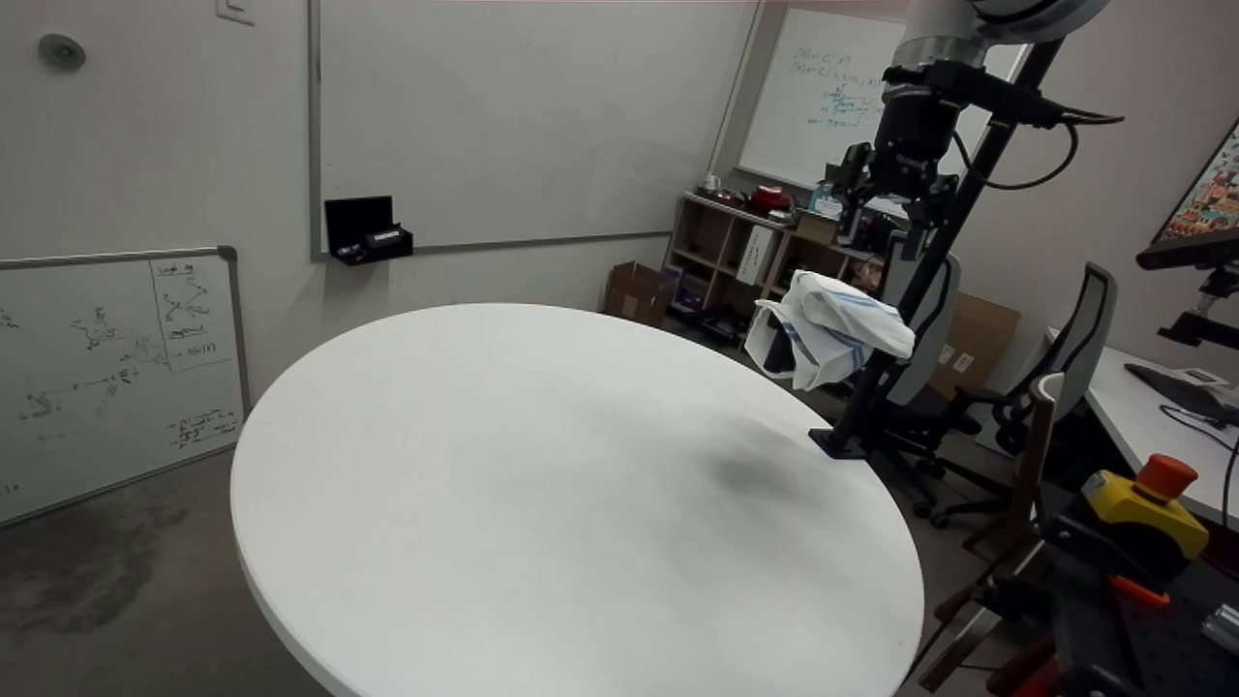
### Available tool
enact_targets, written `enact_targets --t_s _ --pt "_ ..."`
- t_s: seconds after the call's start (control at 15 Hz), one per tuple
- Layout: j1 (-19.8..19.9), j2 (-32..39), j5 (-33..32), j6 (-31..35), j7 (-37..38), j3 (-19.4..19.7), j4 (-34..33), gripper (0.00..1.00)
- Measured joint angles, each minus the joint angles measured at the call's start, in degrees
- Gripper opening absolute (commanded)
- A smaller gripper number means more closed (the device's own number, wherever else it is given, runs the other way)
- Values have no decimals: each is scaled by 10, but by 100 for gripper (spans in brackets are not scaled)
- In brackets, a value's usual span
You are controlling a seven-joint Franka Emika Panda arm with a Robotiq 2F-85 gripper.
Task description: Get the towel from the table and put it on the black object
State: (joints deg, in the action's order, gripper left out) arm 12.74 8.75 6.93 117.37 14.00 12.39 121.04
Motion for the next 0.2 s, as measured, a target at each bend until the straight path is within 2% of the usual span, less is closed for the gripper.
enact_targets --t_s 0.2 --pt "0 -1 0 0 -3 0 2 100"
